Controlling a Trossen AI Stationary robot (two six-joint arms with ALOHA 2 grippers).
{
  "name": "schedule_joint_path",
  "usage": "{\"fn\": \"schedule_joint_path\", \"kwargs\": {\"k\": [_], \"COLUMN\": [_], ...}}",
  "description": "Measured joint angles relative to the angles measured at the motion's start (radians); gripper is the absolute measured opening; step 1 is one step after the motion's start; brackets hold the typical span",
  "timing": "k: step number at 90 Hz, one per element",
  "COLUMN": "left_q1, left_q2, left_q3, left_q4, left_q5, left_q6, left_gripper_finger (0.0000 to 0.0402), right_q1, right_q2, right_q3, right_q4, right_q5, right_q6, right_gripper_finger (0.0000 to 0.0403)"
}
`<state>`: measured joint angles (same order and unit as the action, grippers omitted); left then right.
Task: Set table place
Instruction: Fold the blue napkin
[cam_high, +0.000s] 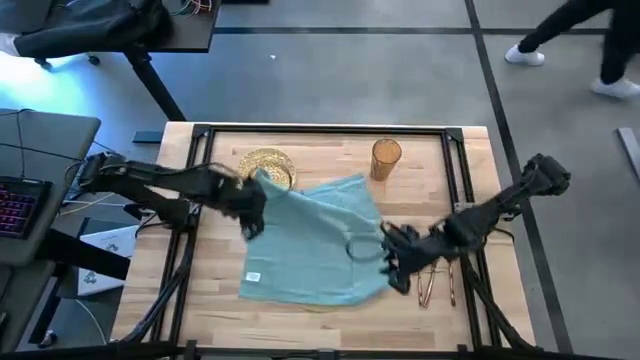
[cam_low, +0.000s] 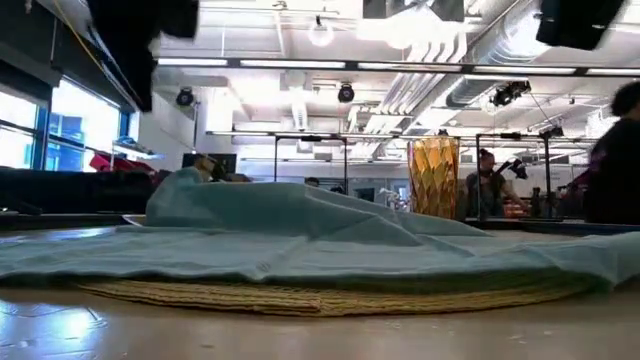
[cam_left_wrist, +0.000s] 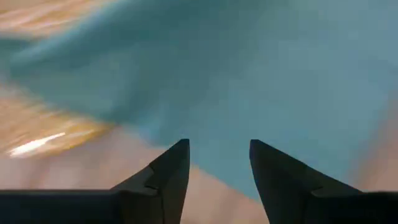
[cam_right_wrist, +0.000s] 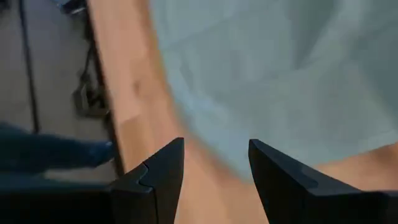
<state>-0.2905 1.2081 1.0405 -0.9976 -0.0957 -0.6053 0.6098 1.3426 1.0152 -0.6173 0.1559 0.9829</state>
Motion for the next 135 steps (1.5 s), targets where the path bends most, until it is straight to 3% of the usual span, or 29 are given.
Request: {"fn": "schedule_joint_path", "kwargs": {"k": [17,31,52,69,80,94,113,126,135], "left_q1": [-0.311,-0.454,-0.497,-0.496,-0.493,-0.481,-0.429,-0.374,-0.327], "left_q2": [0.045,0.154,0.362,0.506,0.568,0.575,0.492,0.432,0.401], "left_q3": [-0.045,-0.127,-0.144,-0.122,-0.08,0.006,0.269,0.432,0.466], "left_q4": [0.219,0.387,0.406,0.419,0.386,0.211,-0.119,-0.202,-0.273], "left_q5": [0.005,-0.064,-0.061,-0.002,0.041,0.044,-0.168,-0.362,-0.482], "left_q6": [0.047,-0.021,-0.151,-0.203,-0.257,-0.284,-0.403,-0.48,-0.579], "left_gripper_finger": [0.013,0.0134,0.0159,0.0152,0.0116,0.0019,0.0002,0.0,0.0], "right_q1": [0.073,0.072,0.071,0.075,0.101,0.149,0.221,0.238,0.238], "right_q2": [0.0,0.0,0.0,0.0,0.0,0.0,0.024,0.067,0.106], "right_q3": [-0.098,-0.115,-0.108,-0.107,-0.107,-0.112,-0.113,-0.114,-0.114], "right_q4": [0.042,0.059,0.079,0.095,0.115,0.141,0.181,0.19,0.259], "right_q5": [0.051,0.054,0.125,0.123,0.125,0.144,0.215,0.219,0.214], "right_q6": [0.155,0.222,0.116,0.118,0.137,0.165,0.15,0.185,0.156], "right_gripper_finger": [0.0165,0.0165,0.0165,0.0165,0.0165,0.0165,0.0165,0.0165,0.0165]}}
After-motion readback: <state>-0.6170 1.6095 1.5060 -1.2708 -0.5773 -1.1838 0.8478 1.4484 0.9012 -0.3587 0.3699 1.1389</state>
